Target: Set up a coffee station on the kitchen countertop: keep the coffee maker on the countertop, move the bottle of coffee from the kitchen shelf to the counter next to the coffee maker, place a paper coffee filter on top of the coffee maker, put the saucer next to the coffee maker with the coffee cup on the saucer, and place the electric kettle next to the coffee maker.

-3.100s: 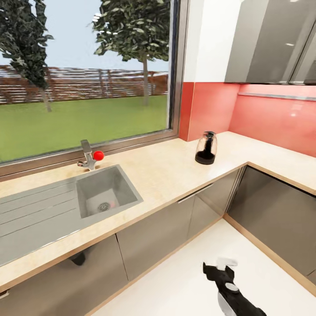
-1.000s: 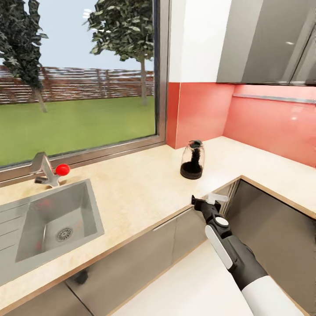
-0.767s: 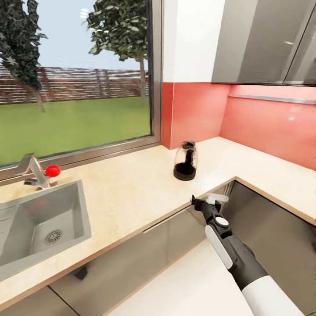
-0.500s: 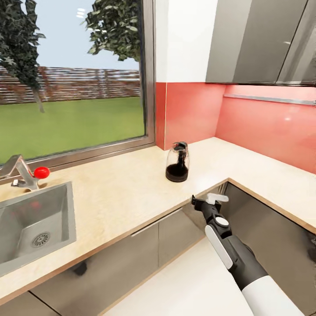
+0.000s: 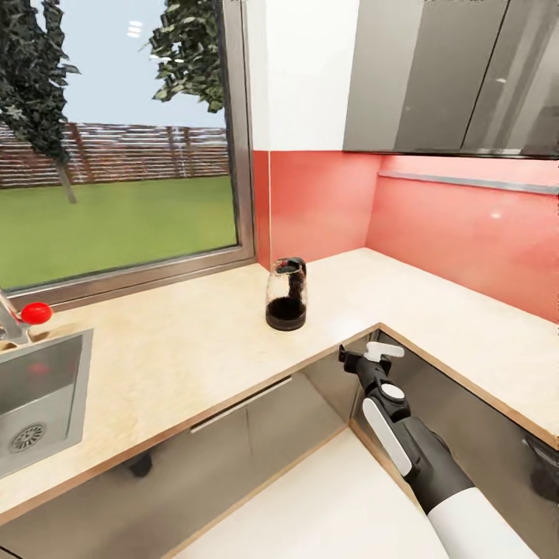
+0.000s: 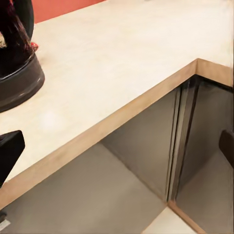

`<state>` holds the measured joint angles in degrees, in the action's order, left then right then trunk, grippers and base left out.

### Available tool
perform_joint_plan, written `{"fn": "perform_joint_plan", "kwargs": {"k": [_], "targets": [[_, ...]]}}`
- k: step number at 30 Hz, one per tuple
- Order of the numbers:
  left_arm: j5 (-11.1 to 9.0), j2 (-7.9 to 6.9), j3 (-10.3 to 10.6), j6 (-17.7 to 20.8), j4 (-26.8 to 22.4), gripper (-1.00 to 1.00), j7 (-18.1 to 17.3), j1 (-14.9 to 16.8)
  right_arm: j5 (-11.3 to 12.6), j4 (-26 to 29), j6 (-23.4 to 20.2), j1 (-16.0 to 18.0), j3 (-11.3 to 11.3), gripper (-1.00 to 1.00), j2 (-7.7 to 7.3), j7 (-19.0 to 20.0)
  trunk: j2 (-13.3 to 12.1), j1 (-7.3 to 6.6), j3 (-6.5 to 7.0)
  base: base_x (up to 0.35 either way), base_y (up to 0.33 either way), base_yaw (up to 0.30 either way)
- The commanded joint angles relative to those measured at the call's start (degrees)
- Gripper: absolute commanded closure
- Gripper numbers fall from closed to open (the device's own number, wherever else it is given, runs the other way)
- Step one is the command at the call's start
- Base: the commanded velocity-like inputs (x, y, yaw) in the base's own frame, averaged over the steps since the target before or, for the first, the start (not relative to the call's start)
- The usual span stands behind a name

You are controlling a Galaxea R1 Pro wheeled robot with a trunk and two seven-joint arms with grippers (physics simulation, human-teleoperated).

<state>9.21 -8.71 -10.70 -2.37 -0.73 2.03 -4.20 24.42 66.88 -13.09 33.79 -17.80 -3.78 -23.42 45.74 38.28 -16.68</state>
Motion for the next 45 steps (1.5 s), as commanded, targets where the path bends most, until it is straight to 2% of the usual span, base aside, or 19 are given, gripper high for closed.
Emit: {"fn": "perform_joint_plan", "kwargs": {"k": [1,24,39,45], "targets": [[0.6,0.01,-0.46,-0.12,-0.06,-1.0,0.16,-0.02,0.36,0.09,-0.18,0.05,-0.21,-1.0,-0.08,-0.48,0.04,0.02,0.03,0.132,-0.313,0.069],[0.37,-0.1,-0.48,-0.1,-0.06,-1.0,0.16,-0.02,0.28,-0.13,-0.18,0.03,-0.3,-1.0,-0.08,-0.39,0.04,0.02,1.15,0.218,-0.253,0.226],[0.46,0.09,-0.38,0.03,-0.06,-1.0,0.16,-0.02,0.28,-0.26,-0.18,0.0,-0.3,-1.0,-0.52,-0.39,0.04,0.02,1.68,0.082,-0.064,0.251],[0.51,0.18,-0.29,0.01,-0.06,-1.0,0.16,-0.02,-0.03,-0.32,-0.19,-0.03,-0.26,-1.0,-0.6,-0.39,0.04,0.02,1.7,0.089,-0.061,0.04]]}}
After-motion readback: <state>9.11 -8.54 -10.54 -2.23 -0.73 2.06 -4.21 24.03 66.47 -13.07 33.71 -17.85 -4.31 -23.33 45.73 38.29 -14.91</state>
